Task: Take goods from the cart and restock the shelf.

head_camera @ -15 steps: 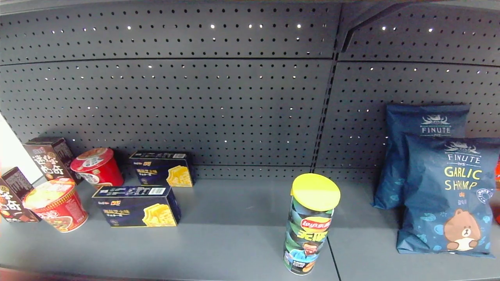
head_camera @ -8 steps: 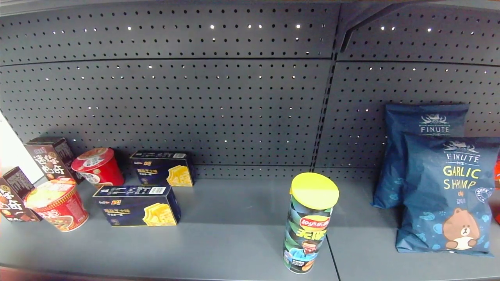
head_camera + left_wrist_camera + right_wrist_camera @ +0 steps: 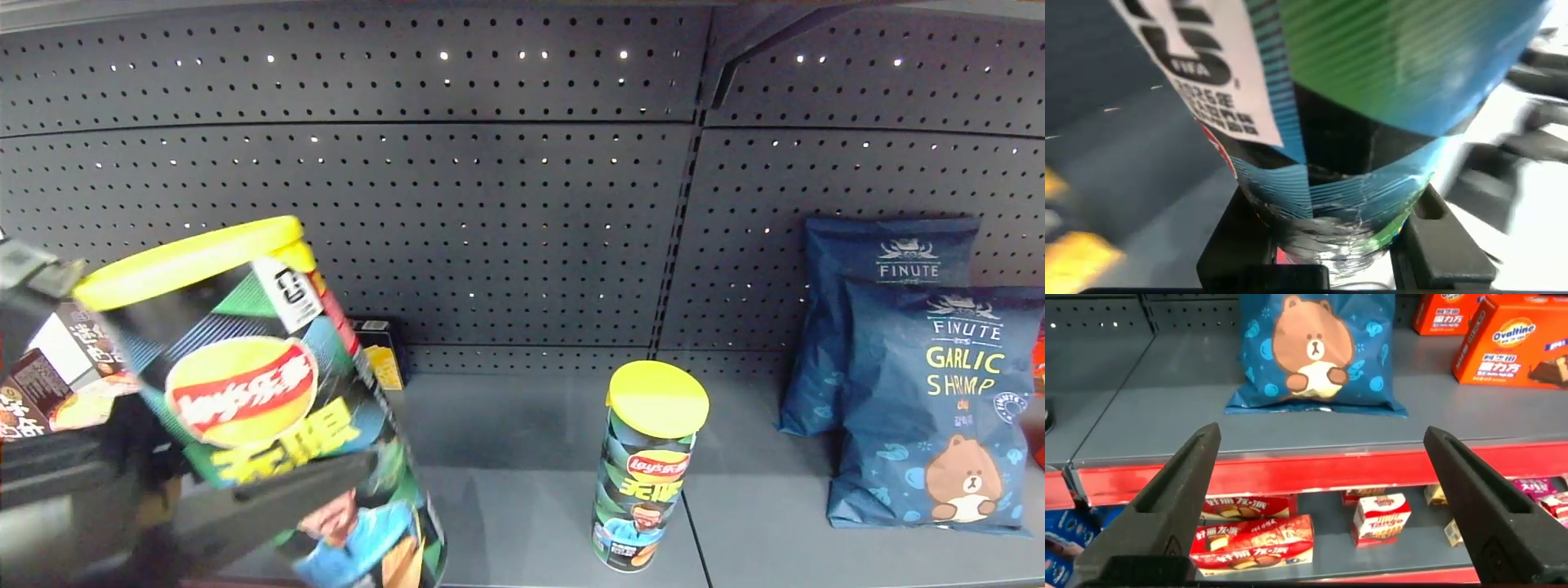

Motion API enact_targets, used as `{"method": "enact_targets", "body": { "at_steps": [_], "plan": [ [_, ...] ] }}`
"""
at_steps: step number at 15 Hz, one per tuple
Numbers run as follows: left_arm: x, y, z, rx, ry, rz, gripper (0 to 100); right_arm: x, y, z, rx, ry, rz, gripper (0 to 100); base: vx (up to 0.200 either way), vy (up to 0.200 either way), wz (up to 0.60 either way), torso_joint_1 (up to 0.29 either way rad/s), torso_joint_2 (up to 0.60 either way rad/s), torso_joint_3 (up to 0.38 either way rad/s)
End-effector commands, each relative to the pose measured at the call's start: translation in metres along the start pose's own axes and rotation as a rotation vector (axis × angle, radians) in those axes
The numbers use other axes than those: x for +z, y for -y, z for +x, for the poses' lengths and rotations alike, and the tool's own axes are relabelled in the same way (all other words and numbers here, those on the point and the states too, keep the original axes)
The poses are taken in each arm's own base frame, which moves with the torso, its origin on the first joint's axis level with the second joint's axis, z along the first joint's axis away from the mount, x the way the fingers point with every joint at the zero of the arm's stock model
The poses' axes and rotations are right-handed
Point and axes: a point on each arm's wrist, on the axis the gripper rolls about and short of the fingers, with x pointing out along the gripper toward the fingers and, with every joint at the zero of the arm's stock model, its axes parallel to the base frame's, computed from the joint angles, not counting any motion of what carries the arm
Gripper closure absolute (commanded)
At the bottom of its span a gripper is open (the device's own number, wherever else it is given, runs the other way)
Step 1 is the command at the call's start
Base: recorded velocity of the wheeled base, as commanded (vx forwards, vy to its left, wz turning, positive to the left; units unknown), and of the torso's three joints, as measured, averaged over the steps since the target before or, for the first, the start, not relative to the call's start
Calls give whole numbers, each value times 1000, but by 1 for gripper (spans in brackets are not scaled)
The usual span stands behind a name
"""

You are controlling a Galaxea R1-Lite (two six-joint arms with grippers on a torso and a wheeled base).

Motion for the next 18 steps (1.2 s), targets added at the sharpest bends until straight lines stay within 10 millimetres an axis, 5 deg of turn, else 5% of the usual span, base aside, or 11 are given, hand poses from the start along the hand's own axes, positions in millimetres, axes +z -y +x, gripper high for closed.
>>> {"method": "enact_targets", "body": {
  "at_steps": [1, 10, 18],
  "plan": [
    [15, -50, 63, 150, -36, 26, 100, -1, 0, 1, -2, -4, -2, 0, 0, 0, 0, 0, 0, 0],
    [-11, -96, 168, 142, -111, 116, 100, -1, 0, 1, 1, 2, -1, 0, 0, 0, 0, 0, 0, 0],
    [-14, -113, 221, 5, -93, 188, 100, -1, 0, 1, 4, 2, -1, 0, 0, 0, 0, 0, 0, 0]
  ]
}}
